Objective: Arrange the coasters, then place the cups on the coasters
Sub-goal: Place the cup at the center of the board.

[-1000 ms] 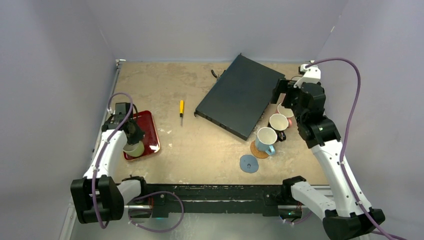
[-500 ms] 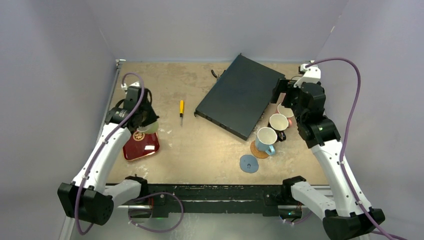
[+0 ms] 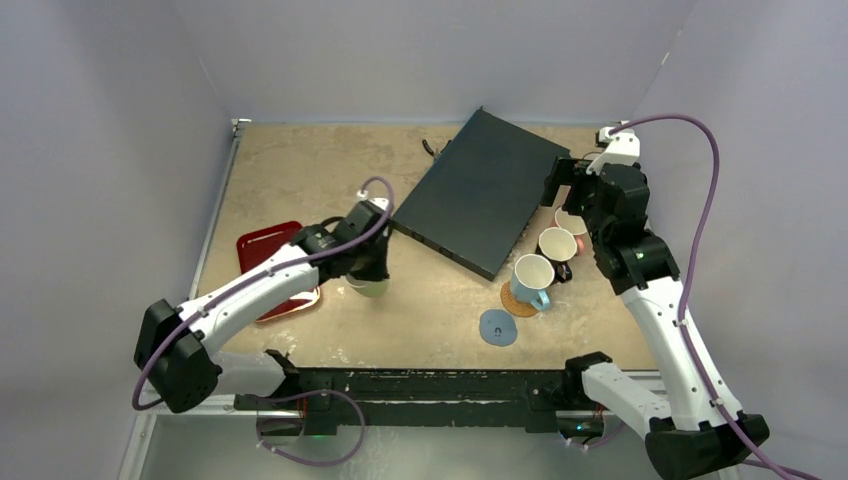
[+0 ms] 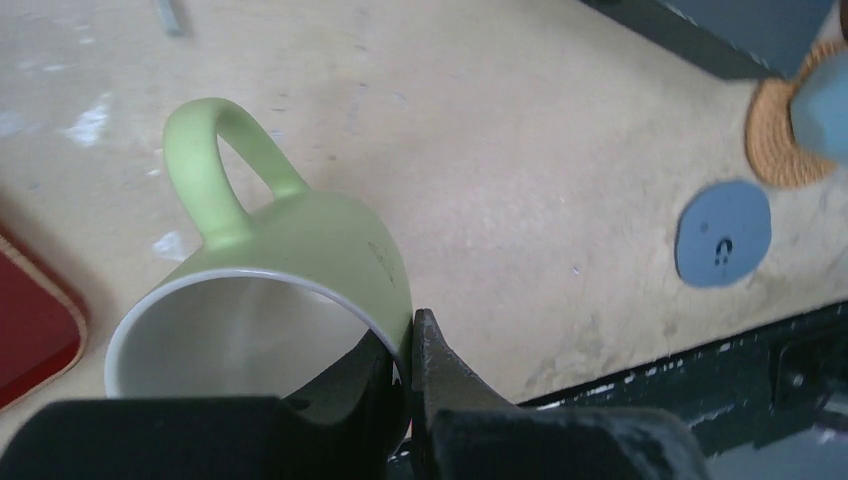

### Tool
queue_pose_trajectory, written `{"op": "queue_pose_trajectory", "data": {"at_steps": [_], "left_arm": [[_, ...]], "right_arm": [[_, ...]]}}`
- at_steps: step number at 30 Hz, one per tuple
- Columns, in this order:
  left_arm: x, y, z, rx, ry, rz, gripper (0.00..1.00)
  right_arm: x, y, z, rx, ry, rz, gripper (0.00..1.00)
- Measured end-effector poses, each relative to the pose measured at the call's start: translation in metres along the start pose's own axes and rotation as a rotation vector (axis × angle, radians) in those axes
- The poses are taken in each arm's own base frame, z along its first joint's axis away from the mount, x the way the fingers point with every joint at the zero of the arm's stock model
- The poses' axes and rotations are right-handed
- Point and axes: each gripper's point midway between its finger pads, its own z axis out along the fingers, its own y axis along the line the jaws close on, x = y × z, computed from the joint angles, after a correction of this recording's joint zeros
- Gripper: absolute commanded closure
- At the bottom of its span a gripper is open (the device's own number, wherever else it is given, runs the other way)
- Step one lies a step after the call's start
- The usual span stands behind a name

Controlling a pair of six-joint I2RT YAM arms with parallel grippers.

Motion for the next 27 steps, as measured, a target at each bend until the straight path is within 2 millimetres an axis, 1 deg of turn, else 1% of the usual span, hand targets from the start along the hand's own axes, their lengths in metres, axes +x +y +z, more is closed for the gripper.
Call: {"op": "queue_pose_trajectory", "data": {"at_steps": [4,8,10,12,14,15,20,23,27], "left_arm": [[0.023,-0.04,0.008,0.108,0.041,0.194,1.0],[0.049,-0.068,0.02,0.166,0.102,0.398,1.0],[0.061,-0.078,0.028,0.177,0.13,0.483,1.0],[0.075,-0.086,0.036,0.185,0.158,0.566,1.0],[0.085,-0.092,0.039,0.195,0.171,0.641,1.0],[0.088,-0.094,0.038,0.2,0.169,0.667,1.0],[0.099,-0.119,0.032,0.308,0.145,0.78,1.0],[0.106,-0.131,0.028,0.371,0.142,0.836,1.0],[0.113,-0.135,0.028,0.397,0.152,0.883,0.84]], "right_arm": [[-0.001,0.0,0.0,0.0,0.0,0.0,0.02],[-0.002,0.0,-0.001,0.0,0.0,0.0,0.02],[-0.002,0.0,-0.001,0.0,0.001,0.0,0.02],[-0.002,0.0,-0.002,0.0,0.002,0.0,0.02],[-0.003,0.0,-0.003,0.0,0.001,0.0,0.02],[-0.003,0.0,-0.003,0.001,0.001,0.0,0.02],[-0.006,0.0,-0.004,-0.001,-0.004,0.001,0.02],[-0.007,0.0,-0.005,-0.001,-0.004,0.002,0.02],[-0.007,0.0,-0.006,-0.002,-0.004,0.003,0.02]]}}
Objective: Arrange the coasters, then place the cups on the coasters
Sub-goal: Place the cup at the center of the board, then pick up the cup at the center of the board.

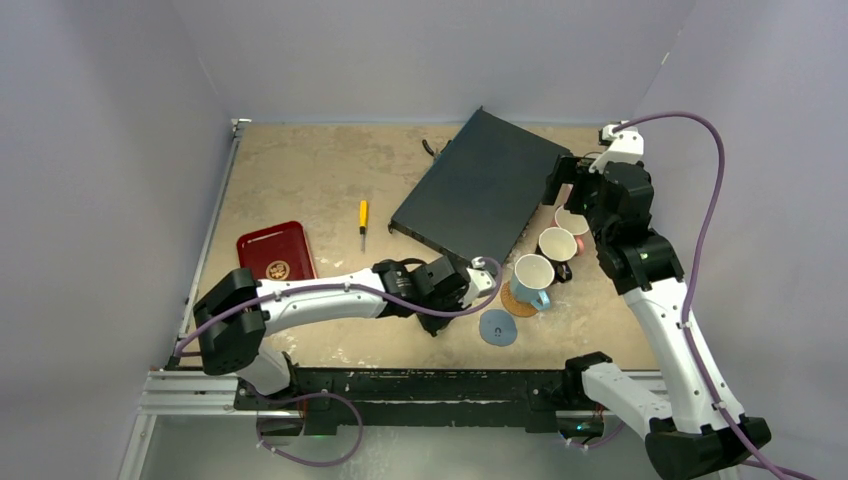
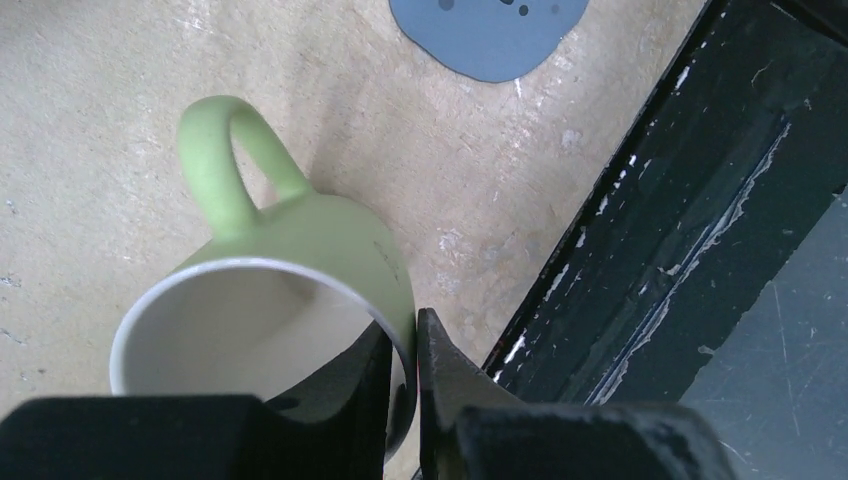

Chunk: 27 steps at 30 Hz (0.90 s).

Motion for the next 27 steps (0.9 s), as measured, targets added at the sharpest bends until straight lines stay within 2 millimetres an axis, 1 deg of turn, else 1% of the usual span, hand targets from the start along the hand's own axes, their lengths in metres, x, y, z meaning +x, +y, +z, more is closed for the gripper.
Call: {"op": "queue_pose_trajectory", "data": {"at_steps": [4,8,10,12,16,19,21,23,25,27], "left_arm": [[-0.004,0.001,0.0,-0.012,0.0,-0.004,0.69],[-0.012,0.004,-0.003,-0.04,-0.021,-0.04,0.56],[-0.013,0.005,-0.005,-0.054,-0.029,-0.072,0.54],[-0.018,0.005,-0.012,-0.062,-0.057,-0.113,0.53],[-0.034,0.006,-0.048,-0.079,-0.194,-0.235,0.52],[-0.042,0.013,-0.08,-0.118,-0.316,-0.407,0.52],[-0.039,0.021,-0.093,-0.158,-0.359,-0.54,0.48],[-0.03,0.027,-0.098,-0.192,-0.368,-0.659,0.46],[-0.019,0.031,-0.095,-0.212,-0.364,-0.767,0.46],[-0.007,0.032,-0.088,-0.222,-0.347,-0.848,0.45]], "right_arm": [[0.0,0.0,-0.001,0.0,-0.002,0.002,0.02],[-0.002,0.0,-0.002,-0.002,-0.006,0.003,0.02],[-0.001,0.0,-0.002,-0.002,-0.006,0.003,0.02],[-0.001,0.0,-0.002,-0.004,-0.006,0.003,0.02],[-0.001,0.001,-0.002,-0.006,-0.005,0.003,0.02],[-0.001,0.001,-0.001,-0.008,-0.003,0.002,0.02],[-0.001,0.001,-0.001,-0.008,-0.002,-0.001,0.02],[-0.001,0.001,-0.001,-0.009,-0.002,-0.001,0.02],[-0.001,0.002,0.0,-0.012,-0.003,-0.001,0.02],[-0.001,0.003,0.001,-0.016,-0.004,-0.001,0.02]]}}
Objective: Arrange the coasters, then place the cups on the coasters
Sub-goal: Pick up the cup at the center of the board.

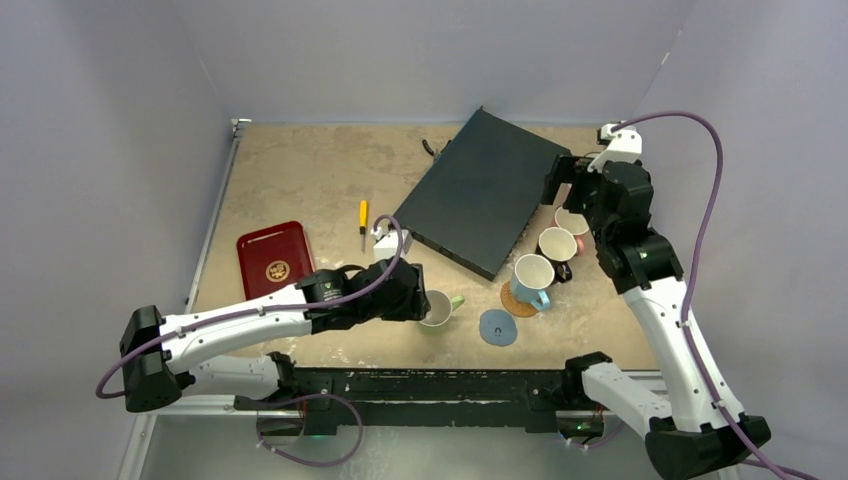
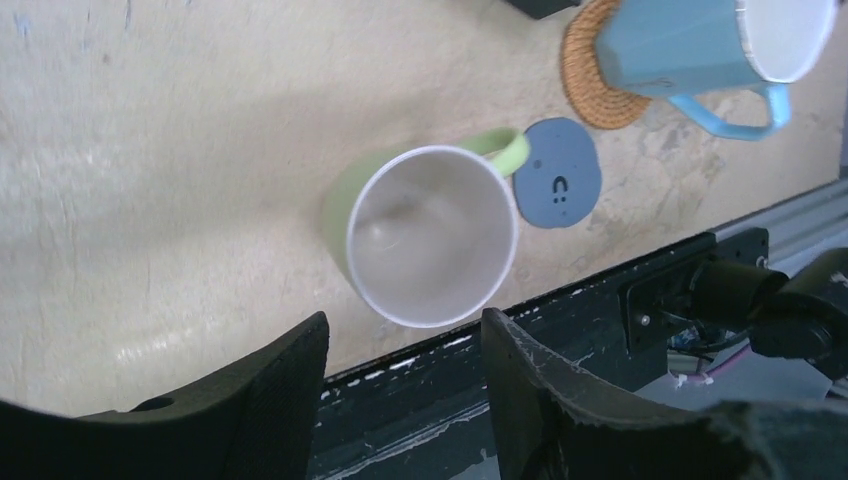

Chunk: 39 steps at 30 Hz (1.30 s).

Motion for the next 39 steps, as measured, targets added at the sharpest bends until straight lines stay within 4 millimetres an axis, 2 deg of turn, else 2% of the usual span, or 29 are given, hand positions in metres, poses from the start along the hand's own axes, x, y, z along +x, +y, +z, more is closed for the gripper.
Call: {"op": "queue_pose_trajectory", "data": {"at_steps": [5,11,13,17,19,21,24,31,35,39], "left_arm": [[0.02,0.024,0.014,-0.076,0.04,-0.116,0.46],[0.032,0.036,0.031,-0.112,0.065,-0.172,0.53],[0.035,0.039,0.037,-0.129,0.076,-0.174,0.59],[0.034,0.043,0.048,-0.146,0.082,-0.182,0.84],[0.033,0.044,0.053,-0.151,0.085,-0.172,0.93],[0.032,0.047,0.054,-0.168,0.093,-0.139,1.0],[0.031,0.052,0.056,-0.195,0.107,-0.089,1.0],[0.005,0.039,0.061,-0.186,0.122,0.192,1.0],[-0.014,0.014,0.067,-0.109,0.134,0.394,1.0],[-0.015,-0.006,0.074,0.0,0.184,0.572,1.0]], "right_arm": [[0.001,0.003,0.0,-0.019,0.005,0.0,0.02],[0.001,0.004,0.0,-0.02,0.005,0.0,0.02],[0.001,0.004,0.0,-0.02,0.006,-0.001,0.02],[0.001,0.003,0.0,-0.02,0.005,-0.001,0.02],[0.001,0.003,-0.001,-0.02,0.004,-0.001,0.02],[0.001,0.003,-0.001,-0.02,0.004,-0.003,0.02],[0.001,0.003,-0.001,-0.02,0.004,-0.004,0.02],[0.001,0.002,-0.001,-0.019,0.004,-0.015,0.02],[0.001,0.001,-0.002,-0.017,0.004,-0.023,0.02],[-0.002,0.0,-0.006,-0.013,-0.008,-0.025,0.02]]}}
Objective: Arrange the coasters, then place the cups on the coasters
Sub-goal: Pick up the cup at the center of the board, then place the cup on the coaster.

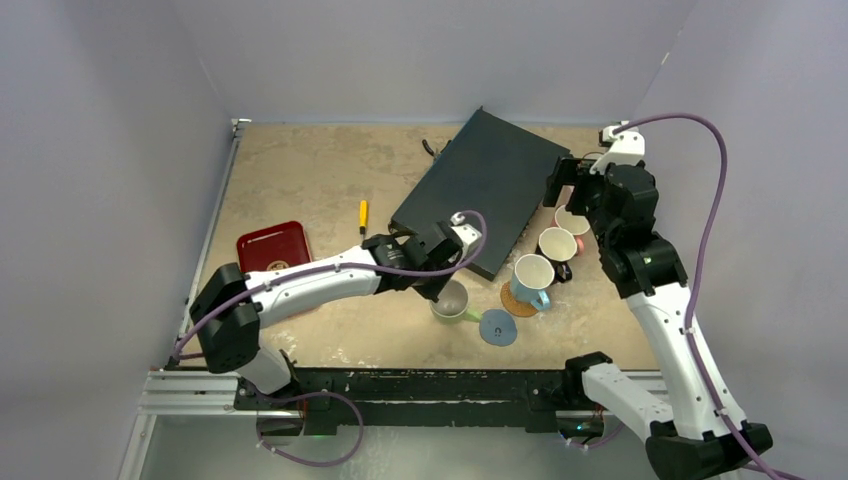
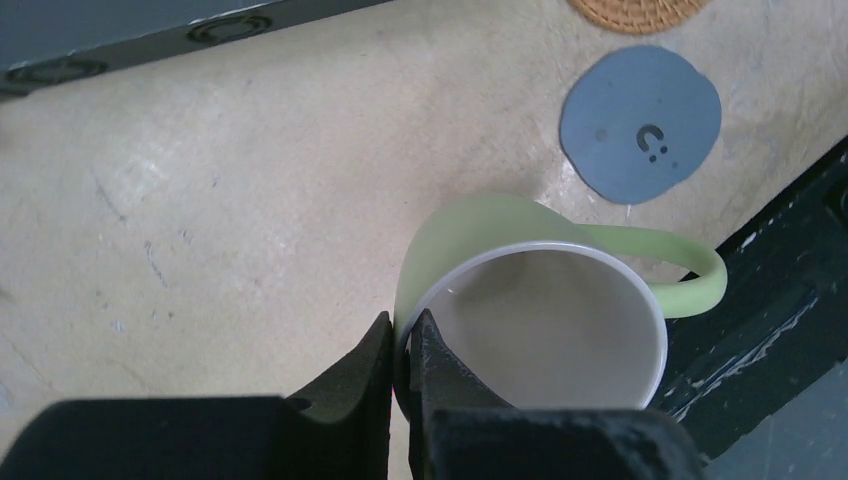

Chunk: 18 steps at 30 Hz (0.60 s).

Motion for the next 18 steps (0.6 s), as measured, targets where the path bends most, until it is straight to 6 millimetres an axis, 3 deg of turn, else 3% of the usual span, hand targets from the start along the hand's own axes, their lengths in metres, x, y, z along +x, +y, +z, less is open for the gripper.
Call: {"op": "queue_pose_trajectory", "data": {"at_steps": [9,18], "left_arm": [[0.004,-0.018,0.027,0.117,0.099,0.228,1.0],[-0.017,-0.041,0.025,0.225,0.061,0.249,1.0]], "right_arm": [[-0.01,-0.005,-0.011,0.016,-0.028,-0.001,0.02],[-0.008,-0.008,-0.014,0.026,-0.018,-0.011,0.02]]}}
